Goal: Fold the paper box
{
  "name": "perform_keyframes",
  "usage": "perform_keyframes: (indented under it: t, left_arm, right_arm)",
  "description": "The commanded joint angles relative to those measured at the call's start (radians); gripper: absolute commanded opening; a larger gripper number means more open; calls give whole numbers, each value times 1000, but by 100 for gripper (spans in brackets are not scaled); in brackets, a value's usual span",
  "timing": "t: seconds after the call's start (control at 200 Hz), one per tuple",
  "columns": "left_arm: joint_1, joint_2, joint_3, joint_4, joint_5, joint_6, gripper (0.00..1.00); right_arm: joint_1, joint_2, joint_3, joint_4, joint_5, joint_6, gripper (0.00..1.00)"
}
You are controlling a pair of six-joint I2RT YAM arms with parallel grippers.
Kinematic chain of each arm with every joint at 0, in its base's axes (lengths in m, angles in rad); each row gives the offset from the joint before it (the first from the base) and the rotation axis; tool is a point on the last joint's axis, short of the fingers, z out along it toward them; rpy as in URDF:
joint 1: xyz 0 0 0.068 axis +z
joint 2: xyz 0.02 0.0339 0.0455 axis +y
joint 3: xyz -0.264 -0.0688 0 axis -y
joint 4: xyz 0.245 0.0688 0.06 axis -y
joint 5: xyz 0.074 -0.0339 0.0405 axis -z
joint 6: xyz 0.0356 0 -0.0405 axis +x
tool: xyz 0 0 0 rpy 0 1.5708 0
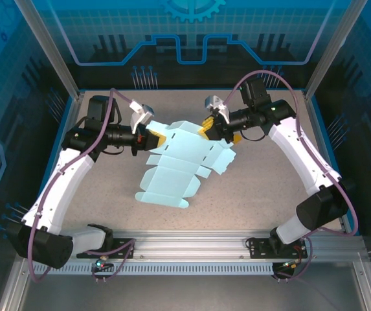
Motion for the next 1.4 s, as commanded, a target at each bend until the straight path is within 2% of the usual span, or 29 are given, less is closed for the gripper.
perform_keyframes:
  t: [0.0, 0.19, 0.33, 0.51, 0.735, 0.83, 1.041, 1.151, 1.281, 1.391]
  left_arm:
    - [6, -1, -6, 38, 29, -50, 0]
    - [6, -4, -3, 64, -41, -225, 0]
    - [6, -5, -17, 93, -56, -311, 0]
    - [11, 38, 8, 85, -52, -369, 0]
    - [29, 73, 26, 87, -22, -411, 0]
    - [31, 81, 26, 85, -21, -413, 0]
    - [40, 92, 26, 85, -27, -418, 0]
    - [41, 100, 29, 81, -25, -421, 0]
    - [43, 99, 29, 69, -28, -399, 0]
    - [44, 98, 23, 80, -28, -397, 0]
  right_arm:
    - [7, -50, -33, 44, 52, 40, 10]
    - [53, -194, -218, 283, 351, 155, 8]
    - [167, -276, -337, 418, 626, 185, 6]
    - [313, -305, -440, 544, 970, 174, 6]
    - [417, -318, -558, 711, 1206, 81, 6]
    - [433, -316, -594, 758, 1245, 52, 8]
    - [434, -344, -655, 820, 1241, 53, 5]
    - [415, -374, -671, 811, 1149, 83, 5]
    - [364, -389, -637, 718, 1003, 146, 5]
    - [347, -391, -631, 692, 957, 195, 5]
